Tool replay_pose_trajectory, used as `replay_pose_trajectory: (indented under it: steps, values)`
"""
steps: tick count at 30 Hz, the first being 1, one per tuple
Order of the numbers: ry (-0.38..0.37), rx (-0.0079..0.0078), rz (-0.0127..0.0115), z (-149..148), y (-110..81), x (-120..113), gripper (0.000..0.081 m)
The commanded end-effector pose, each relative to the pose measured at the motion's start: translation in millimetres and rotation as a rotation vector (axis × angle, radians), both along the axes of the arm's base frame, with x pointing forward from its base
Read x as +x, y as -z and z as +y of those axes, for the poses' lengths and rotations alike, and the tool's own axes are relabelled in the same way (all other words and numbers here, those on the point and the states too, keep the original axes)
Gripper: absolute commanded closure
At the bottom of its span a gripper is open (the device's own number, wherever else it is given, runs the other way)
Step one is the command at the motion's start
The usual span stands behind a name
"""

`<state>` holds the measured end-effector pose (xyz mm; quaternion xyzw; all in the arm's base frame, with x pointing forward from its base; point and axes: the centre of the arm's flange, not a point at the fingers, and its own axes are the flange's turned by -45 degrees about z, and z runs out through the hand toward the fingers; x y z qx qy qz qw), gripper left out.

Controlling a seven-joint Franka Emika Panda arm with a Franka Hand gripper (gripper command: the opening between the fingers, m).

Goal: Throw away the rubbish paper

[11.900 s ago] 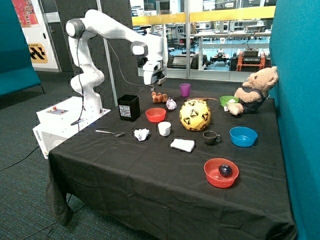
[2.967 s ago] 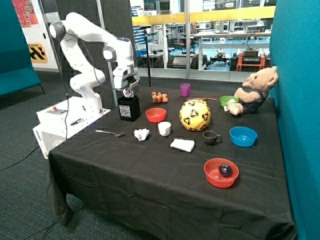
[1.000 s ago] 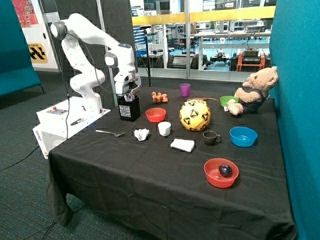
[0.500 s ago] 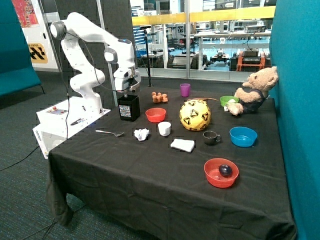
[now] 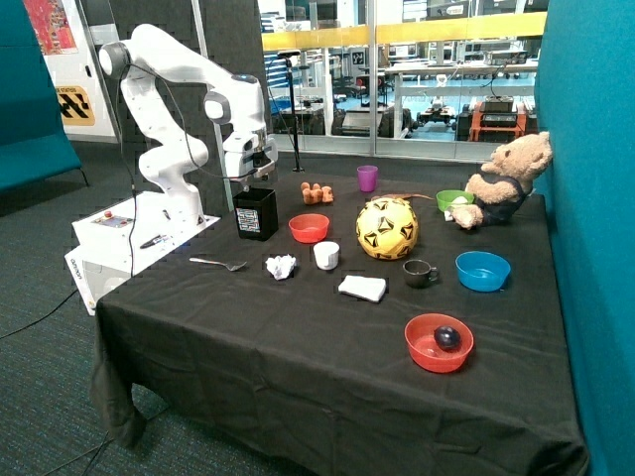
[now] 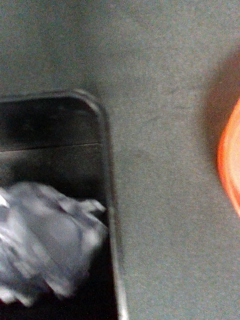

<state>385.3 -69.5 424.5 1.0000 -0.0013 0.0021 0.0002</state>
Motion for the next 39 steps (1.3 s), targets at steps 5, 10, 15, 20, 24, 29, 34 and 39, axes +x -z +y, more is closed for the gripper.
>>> replay_pose_trajectory:
  steps: [5,10,15,20,24,29,34,39]
  values:
    - [0.019,0.0004,0.0042,-7.2,-11.9,54.1,0.0028]
    - [0.048,0.0005,0.0042,-16.3,-10.2,81.6,0.0023]
    - [0.081,0.0006,0.0042,-20.5,-0.6,107.0,0.0017]
    - [0.102,0.0006,0.0041,-23.3,7.3,118.9,0.0017]
    - [0.144,0.0007,0.0041,-32.2,13.7,128.1,0.0014]
    - [0.171,0.0007,0.0041,-45.0,16.7,137.7,0.0007]
    - [0.185,0.0008,0.0041,-65.5,19.7,150.3,0.0005]
    - [0.186,0.0008,0.0041,-73.6,22.5,154.9,0.0001]
